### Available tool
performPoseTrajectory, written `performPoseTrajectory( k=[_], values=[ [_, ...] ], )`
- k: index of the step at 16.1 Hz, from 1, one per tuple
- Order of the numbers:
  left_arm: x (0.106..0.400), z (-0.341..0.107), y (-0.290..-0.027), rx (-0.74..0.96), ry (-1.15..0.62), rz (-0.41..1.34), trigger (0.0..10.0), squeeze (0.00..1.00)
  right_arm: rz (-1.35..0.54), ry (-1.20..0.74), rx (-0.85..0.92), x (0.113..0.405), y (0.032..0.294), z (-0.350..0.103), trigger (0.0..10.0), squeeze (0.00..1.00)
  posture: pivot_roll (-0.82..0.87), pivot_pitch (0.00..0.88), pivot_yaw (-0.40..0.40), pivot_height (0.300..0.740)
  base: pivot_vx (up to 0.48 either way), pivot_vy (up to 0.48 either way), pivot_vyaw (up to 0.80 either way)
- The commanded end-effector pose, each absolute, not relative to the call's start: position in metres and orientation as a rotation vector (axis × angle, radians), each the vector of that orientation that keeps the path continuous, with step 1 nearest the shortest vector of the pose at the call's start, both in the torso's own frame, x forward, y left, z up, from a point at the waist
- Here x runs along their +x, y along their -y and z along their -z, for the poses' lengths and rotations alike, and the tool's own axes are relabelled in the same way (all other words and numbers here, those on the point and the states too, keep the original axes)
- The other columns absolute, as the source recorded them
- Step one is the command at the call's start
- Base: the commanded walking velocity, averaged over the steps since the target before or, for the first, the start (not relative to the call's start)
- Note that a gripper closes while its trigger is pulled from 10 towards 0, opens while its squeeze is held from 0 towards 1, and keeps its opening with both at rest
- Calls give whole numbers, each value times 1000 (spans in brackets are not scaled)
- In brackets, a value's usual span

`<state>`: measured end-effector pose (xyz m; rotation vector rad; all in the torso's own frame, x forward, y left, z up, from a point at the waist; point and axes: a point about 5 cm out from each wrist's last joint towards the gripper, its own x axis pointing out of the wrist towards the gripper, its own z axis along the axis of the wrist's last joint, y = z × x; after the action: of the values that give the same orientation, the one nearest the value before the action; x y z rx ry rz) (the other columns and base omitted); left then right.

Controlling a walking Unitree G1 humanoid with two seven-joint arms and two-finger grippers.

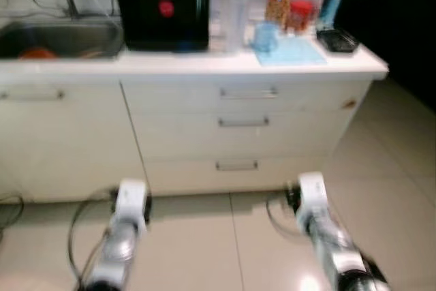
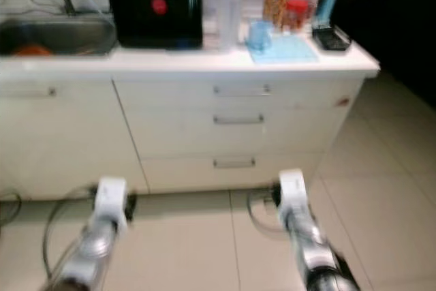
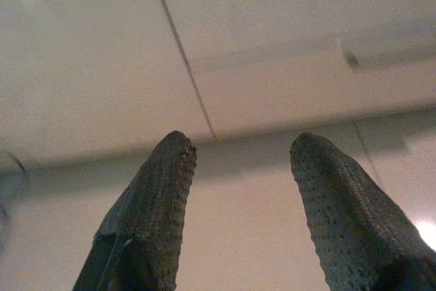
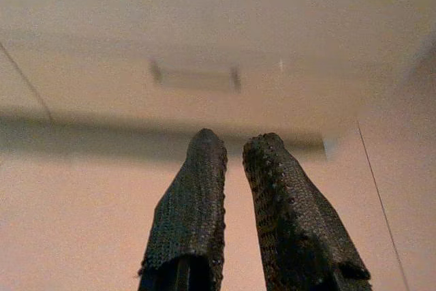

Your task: Kitchen organization

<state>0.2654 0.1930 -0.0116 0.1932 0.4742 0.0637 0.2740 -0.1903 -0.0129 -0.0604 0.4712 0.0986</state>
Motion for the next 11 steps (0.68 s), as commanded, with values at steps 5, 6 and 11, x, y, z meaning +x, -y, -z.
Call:
performPoseTrajectory(
  k=[5, 6, 11],
  values=[
    [217, 55, -210, 185, -720, -148, 10000, 0, -60, -676, -67, 233, 195, 49, 10000, 0, 55, 3, -11, 740, 0, 0, 0],
    [206, 62, -212, 159, -757, -168, 10000, 0, -59, -710, -61, 224, 195, 55, 10000, 0, 57, 3, -13, 740, 0, 0, 0],
    [166, 84, -216, 98, -894, -215, 10000, 0, -85, -830, -56, 197, 189, 73, 10000, 0, 56, 0, -11, 740, 0, 0, 0]
  ],
)
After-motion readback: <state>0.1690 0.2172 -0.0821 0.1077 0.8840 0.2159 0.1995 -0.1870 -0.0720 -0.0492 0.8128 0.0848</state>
